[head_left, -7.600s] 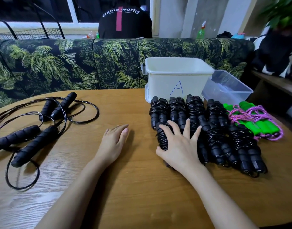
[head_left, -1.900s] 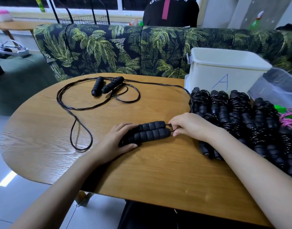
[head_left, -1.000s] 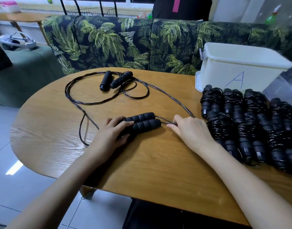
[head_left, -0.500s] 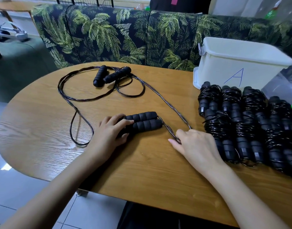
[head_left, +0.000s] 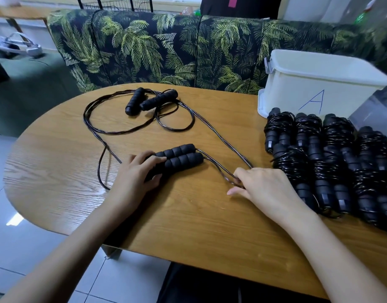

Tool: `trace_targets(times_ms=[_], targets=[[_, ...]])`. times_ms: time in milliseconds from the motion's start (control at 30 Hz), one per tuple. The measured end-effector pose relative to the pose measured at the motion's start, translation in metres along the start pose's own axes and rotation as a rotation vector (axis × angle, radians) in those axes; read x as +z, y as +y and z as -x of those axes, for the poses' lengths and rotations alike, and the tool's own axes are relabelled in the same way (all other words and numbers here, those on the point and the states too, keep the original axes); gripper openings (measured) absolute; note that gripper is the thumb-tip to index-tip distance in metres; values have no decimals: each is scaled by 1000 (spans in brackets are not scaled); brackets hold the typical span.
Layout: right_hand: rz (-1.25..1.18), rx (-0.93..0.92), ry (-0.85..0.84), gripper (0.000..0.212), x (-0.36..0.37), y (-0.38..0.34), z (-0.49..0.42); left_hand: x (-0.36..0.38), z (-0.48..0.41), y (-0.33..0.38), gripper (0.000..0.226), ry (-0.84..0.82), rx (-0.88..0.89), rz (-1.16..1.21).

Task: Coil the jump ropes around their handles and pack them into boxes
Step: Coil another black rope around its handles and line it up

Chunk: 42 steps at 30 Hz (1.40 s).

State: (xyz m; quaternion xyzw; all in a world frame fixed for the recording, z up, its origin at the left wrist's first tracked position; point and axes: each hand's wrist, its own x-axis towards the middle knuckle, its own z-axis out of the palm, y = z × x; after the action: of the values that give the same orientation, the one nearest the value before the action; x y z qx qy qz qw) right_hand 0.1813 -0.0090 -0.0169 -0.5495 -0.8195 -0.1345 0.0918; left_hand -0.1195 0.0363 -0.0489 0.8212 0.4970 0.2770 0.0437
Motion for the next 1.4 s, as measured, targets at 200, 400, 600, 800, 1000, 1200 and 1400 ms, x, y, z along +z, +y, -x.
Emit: trace_targets(times_ms=[200, 400, 600, 800, 1000, 1200, 1400], targets=[[-4, 136, 230, 66, 4, -22, 10, 13, -9, 14, 43, 12, -43, 27], [-18, 246, 323, 40, 3, -55, 19, 13, -16, 16, 44, -32, 24, 79], [-113, 275, 297, 35, 9, -94, 20, 6, -19, 16, 44, -19, 96, 39], [-99, 76, 316, 25, 10, -119, 19, 11, -19, 13, 42, 2, 84, 66], [-64, 65, 310, 18, 15, -139, 12, 4, -25, 6, 41, -74, 130, 22], [-47, 131, 248, 21, 12, -158, 7, -17, -34, 19, 93, -353, -6, 47], [-53, 100, 156, 28, 8, -160, 8, -15, -37, 25, 75, -331, 67, -109]])
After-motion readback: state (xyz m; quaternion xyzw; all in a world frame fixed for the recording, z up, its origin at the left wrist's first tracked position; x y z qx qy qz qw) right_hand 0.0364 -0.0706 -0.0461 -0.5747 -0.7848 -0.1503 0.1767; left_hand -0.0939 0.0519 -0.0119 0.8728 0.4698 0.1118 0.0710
